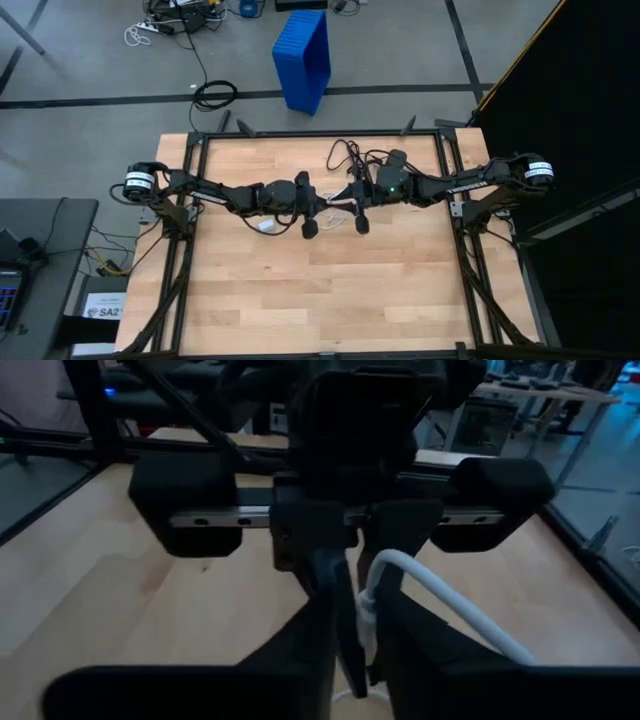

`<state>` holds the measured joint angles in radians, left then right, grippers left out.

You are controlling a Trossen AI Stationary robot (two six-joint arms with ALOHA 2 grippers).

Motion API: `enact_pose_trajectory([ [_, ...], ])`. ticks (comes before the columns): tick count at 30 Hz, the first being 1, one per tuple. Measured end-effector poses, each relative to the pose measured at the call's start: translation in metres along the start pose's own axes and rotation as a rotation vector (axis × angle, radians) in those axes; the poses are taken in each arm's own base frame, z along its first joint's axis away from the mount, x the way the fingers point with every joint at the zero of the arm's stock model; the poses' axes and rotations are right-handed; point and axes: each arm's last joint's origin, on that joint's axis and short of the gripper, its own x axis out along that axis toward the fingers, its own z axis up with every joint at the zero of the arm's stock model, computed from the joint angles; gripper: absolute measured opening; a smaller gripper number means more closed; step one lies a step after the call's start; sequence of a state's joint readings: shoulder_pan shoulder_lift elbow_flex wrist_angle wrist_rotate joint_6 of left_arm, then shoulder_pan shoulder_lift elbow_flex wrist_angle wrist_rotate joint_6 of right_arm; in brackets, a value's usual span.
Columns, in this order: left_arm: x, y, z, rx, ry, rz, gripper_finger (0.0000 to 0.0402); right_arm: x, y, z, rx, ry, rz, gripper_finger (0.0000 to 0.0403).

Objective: Insert USB
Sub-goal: Insert the white charger cable into the white charger adapter

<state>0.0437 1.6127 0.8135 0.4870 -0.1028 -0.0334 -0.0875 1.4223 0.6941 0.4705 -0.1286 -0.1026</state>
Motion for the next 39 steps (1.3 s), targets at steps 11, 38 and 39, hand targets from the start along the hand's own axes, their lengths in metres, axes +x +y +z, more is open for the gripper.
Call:
enact_pose_trajectory([
  [11,0.0,-0.001,0.0,-0.005,0.001,-0.036,0.0,0.018,-0.001,-0.016,0.047,0.004,0.003,0.0113],
  [38,0.0,-0.001,-0.003,-0.002,0.032,-0.045,0.0,-0.015,0.0,-0.042,0.134,-0.346,0.041,0.0099],
  [39,0.0,-0.001,-0.002,-0.002,0.028,-0.045,0.0,-0.017,0.0,-0.045,0.137,-0.357,0.031,0.0099],
])
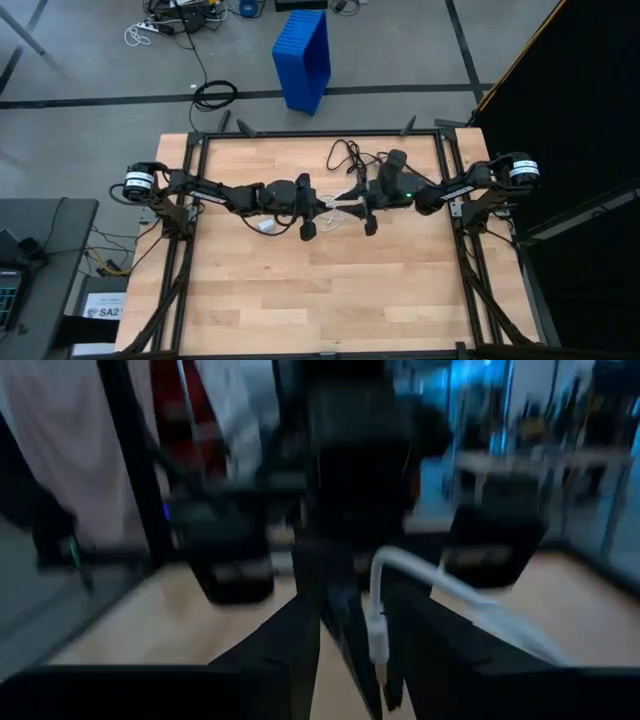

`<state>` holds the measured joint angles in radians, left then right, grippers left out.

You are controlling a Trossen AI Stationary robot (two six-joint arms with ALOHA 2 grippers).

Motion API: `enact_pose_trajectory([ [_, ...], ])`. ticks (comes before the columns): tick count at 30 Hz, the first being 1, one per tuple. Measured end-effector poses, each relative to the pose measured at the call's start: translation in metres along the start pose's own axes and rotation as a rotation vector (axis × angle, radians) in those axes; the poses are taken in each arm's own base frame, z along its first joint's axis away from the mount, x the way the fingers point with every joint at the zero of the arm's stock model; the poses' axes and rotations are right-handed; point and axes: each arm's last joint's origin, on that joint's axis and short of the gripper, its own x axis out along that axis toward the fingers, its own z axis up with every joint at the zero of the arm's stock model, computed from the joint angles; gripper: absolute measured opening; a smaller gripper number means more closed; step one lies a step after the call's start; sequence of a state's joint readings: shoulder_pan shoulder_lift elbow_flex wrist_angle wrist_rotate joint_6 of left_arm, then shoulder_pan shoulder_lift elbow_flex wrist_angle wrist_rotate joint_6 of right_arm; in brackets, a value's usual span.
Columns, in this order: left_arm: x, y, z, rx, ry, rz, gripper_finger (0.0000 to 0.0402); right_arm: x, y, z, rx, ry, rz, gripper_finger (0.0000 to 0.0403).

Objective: Insert USB
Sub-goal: Insert the white charger cable into the white charger adapter

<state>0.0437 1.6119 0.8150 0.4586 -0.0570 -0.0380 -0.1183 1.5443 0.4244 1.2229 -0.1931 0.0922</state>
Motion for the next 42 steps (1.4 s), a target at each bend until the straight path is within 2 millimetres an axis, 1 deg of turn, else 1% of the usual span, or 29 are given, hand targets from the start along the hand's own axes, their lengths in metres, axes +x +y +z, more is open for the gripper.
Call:
enact_pose_trajectory([
  [2,0.0,0.0,0.001,-0.001,-0.011,0.0,0.0,-0.003,0.0,-0.003,-0.003,0.007,-0.016,0.0099],
  [6,0.0,0.0,0.003,-0.003,-0.036,-0.007,0.0,0.0,0.003,-0.01,-0.006,0.045,-0.009,0.0101],
  [13,0.0,-0.001,0.003,-0.022,-0.036,-0.019,0.0,0.019,0.003,-0.019,-0.001,0.07,0.005,0.0101],
  [17,0.0,-0.001,0.003,-0.024,-0.029,-0.024,0.0,0.03,0.002,-0.02,0.0,0.067,0.011,0.0102],
  [20,0.0,-0.001,0.002,-0.024,-0.024,-0.029,0.0,0.033,0.002,-0.019,-0.002,0.057,0.014,0.0102],
  [29,0.0,-0.001,0.0,-0.023,0.0,-0.032,0.0,0.033,0.001,-0.019,0.006,0.055,0.012,0.0097],
  [35,0.0,-0.001,-0.001,-0.023,0.012,-0.035,0.0,0.033,0.001,-0.02,0.008,0.064,0.01,0.0071],
  [42,0.0,-0.002,-0.002,-0.026,0.019,-0.051,0.0,0.032,0.0,-0.022,0.011,0.084,0.005,0.0011],
])
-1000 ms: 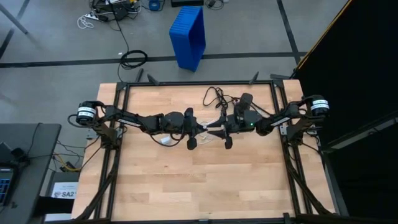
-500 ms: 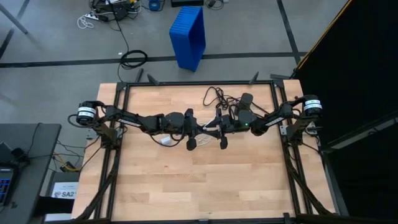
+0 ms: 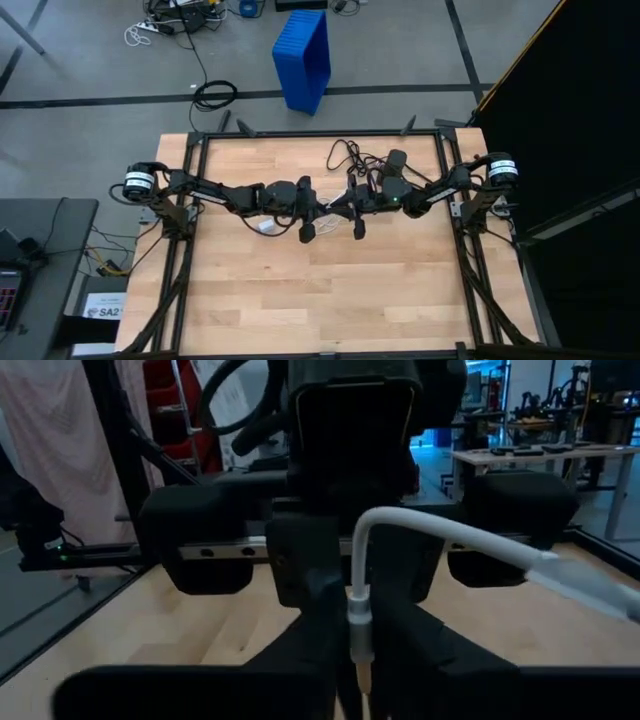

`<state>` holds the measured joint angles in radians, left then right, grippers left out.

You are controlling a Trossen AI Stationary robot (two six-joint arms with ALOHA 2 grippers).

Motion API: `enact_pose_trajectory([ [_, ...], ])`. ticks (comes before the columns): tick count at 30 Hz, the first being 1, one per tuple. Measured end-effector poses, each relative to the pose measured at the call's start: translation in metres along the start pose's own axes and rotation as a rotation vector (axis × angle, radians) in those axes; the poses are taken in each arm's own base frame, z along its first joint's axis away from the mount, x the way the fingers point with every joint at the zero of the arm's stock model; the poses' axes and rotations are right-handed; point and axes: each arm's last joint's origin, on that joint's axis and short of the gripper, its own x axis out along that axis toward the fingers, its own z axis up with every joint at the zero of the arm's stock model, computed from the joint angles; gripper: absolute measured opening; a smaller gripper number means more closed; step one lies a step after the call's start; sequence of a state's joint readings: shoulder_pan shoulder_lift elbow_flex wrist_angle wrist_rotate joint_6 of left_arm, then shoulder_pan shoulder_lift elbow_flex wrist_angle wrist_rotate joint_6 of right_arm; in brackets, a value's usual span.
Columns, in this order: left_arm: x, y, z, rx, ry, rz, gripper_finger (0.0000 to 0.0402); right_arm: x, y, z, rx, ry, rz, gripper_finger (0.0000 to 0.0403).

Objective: Insert USB
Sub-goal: Insert the white charger cable into the white charger adapter

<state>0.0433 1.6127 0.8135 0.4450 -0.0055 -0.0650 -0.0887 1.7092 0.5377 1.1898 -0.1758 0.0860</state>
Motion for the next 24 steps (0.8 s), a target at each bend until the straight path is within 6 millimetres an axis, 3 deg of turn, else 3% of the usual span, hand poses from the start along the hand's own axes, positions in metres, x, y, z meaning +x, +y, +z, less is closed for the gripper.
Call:
enact_pose_trajectory([
  [8,0.0003,0.0002,-0.0024,-0.005,0.021,0.0,0.0,-0.0007,-0.0032,-0.0063,0.014,0.068,-0.011,0.0023],
  [18,0.0002,-0.0002,-0.0029,-0.017,0.028,-0.015,0.0,-0.0009,-0.0034,-0.0066,0.015,0.072,0.003,0.0007],
  [24,0.0,-0.0005,-0.0023,-0.018,0.024,-0.02,0.0,-0.0012,-0.0032,-0.0052,0.037,0.059,0.04,0.0028],
])
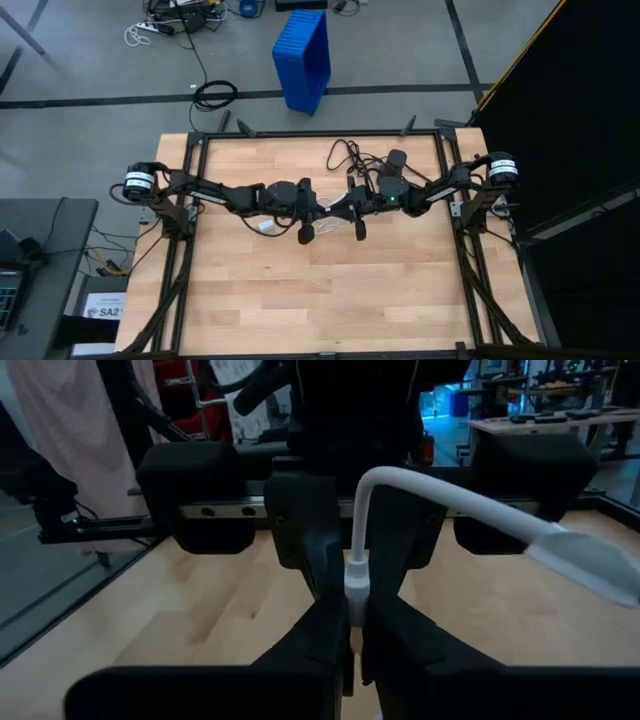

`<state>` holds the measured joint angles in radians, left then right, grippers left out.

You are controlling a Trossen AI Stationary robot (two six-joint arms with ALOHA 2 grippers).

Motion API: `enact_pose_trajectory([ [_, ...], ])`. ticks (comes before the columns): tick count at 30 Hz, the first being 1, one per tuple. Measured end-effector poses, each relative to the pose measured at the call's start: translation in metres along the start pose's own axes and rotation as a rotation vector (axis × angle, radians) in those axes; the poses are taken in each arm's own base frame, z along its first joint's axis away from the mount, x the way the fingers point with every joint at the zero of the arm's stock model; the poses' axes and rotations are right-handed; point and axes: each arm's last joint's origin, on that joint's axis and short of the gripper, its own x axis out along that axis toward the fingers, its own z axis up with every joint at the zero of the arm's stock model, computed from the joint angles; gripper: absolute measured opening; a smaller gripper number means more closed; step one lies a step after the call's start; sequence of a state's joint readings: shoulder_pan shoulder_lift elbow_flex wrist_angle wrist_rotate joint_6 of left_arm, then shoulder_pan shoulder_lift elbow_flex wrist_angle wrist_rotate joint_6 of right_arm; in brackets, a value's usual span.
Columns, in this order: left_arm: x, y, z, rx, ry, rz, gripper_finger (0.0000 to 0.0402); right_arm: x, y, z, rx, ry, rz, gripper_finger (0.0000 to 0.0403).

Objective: Insert USB
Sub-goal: Insert the white charger cable into the white charger adapter

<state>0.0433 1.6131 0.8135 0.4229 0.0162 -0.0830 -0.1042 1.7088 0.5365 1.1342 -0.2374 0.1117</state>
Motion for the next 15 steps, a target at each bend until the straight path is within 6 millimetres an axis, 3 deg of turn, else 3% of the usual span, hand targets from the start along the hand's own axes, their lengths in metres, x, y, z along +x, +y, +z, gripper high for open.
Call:
enact_pose_trajectory([
  [6,-0.0001,0.0001,0.0001,0.0,0.0,0.0,0.0,-0.0003,-0.0007,0.0025,0.007,-0.025,0.002,0.0051],
  [15,-0.0001,0.0001,0.0,-0.001,0.001,-0.002,0.0,-0.0003,-0.0007,0.0035,0.011,-0.035,0.001,0.0052],
])
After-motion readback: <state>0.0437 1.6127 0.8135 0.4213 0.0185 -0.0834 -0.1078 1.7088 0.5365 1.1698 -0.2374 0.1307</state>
